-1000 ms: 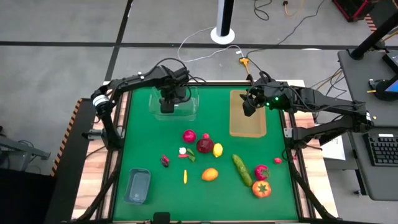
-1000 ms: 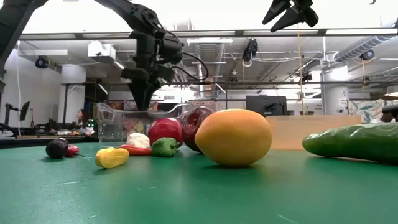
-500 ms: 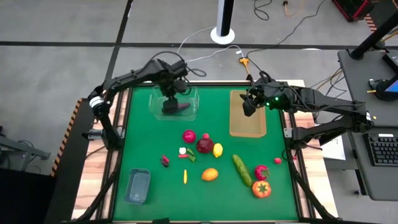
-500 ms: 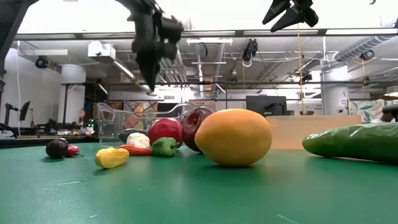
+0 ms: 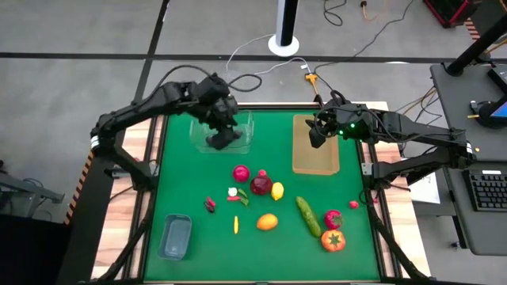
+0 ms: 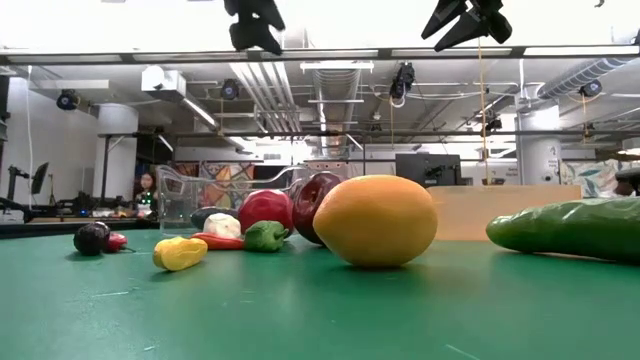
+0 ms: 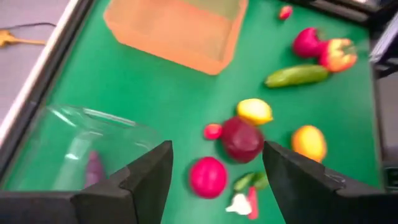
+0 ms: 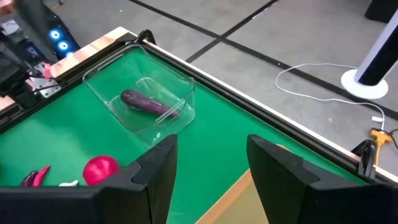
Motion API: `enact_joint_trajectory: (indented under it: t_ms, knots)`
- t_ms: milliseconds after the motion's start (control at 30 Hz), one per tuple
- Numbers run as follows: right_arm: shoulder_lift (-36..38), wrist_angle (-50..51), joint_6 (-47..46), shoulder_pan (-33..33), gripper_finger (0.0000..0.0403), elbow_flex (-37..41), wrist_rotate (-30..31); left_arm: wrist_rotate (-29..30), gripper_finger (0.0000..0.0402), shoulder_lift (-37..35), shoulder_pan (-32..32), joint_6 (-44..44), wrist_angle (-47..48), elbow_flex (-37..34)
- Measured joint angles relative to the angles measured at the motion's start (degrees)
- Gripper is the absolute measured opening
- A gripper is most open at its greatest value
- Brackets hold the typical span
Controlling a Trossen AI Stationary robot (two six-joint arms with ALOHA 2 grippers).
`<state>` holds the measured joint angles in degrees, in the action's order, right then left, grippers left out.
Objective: Sort produce into baskets
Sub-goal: Put the green cucumber into the transparent bin
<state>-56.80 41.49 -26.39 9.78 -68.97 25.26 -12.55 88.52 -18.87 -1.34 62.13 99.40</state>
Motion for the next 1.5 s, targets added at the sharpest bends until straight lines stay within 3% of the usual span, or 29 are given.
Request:
enact_joint_trajectory:
  t_ms: [267, 533, 733, 1000, 1300, 1500]
  knots:
    - [0.0, 0.0, 0.0, 0.0, 0.0185, 0.0, 0.2, 1.6, 0.0231, -2.1, 5.9, -15.2, 0.2, -0.1]
    - [0.0, -0.2, 0.0, 0.0, 0.0185, 0.0, 0.2, 3.2, 0.0231, -2.1, 12.6, -27.0, 6.3, -0.2]
    - [0.0, -0.2, 0.3, 0.0, 0.0185, 0.0, 0.2, 10.1, 0.0231, -2.1, 17.8, -32.5, 9.3, -0.2]
    - [0.0, 1.0, 0.5, 0.0, 0.0185, 0.0, 0.1, 13.6, 0.0231, -2.0, 19.4, -34.9, 10.4, -0.2]
    - [1.2, 13.1, -9.2, 0.0, 0.0185, 0.0, -8.8, 13.5, 0.0231, -2.0, 19.6, -38.9, 12.8, 0.0]
    - [1.0, 14.1, -13.9, 0.0, 0.0185, 0.0, -16.9, 13.2, 0.0231, -2.1, 20.1, -39.7, 17.6, 0.0]
